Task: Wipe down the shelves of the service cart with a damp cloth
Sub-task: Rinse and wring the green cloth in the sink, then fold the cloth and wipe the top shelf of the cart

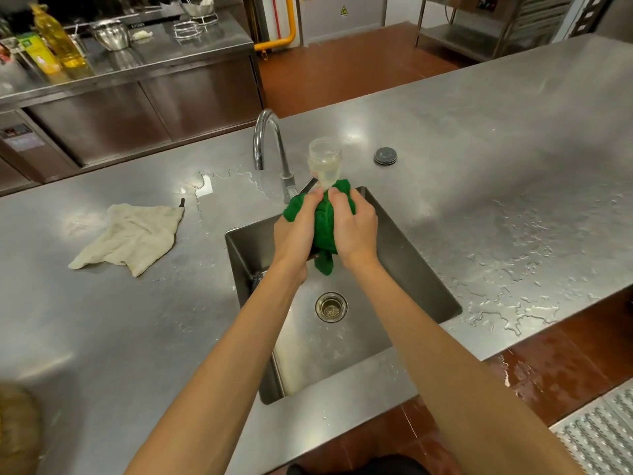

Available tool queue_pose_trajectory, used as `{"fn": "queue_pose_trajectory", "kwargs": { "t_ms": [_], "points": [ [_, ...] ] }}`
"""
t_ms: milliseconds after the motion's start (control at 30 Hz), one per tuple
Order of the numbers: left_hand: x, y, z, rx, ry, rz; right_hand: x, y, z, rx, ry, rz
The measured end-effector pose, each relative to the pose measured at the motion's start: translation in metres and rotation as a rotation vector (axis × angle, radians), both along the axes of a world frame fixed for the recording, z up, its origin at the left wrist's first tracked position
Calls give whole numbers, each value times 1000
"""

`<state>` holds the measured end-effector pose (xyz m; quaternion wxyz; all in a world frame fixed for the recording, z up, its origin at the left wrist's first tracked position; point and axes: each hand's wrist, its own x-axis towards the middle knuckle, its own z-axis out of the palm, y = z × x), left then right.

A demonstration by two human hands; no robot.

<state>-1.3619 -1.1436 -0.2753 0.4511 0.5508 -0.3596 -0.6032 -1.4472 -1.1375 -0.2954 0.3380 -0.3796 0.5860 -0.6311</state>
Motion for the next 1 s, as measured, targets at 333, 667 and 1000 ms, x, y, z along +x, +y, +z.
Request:
{"fn": "queue_pose_trajectory", "kwargs": {
  "t_ms": [333,667,1000],
  "points": [
    [-61,18,9,-101,-84,-127,-78,30,3,47,-125,-34],
    [-158,35,15,-287,-122,-303,-212,96,23,-38,-186,-259],
    [-271,40,8,-342,-97,-666,-338,197,62,-169,-226,-636]
  ]
}}
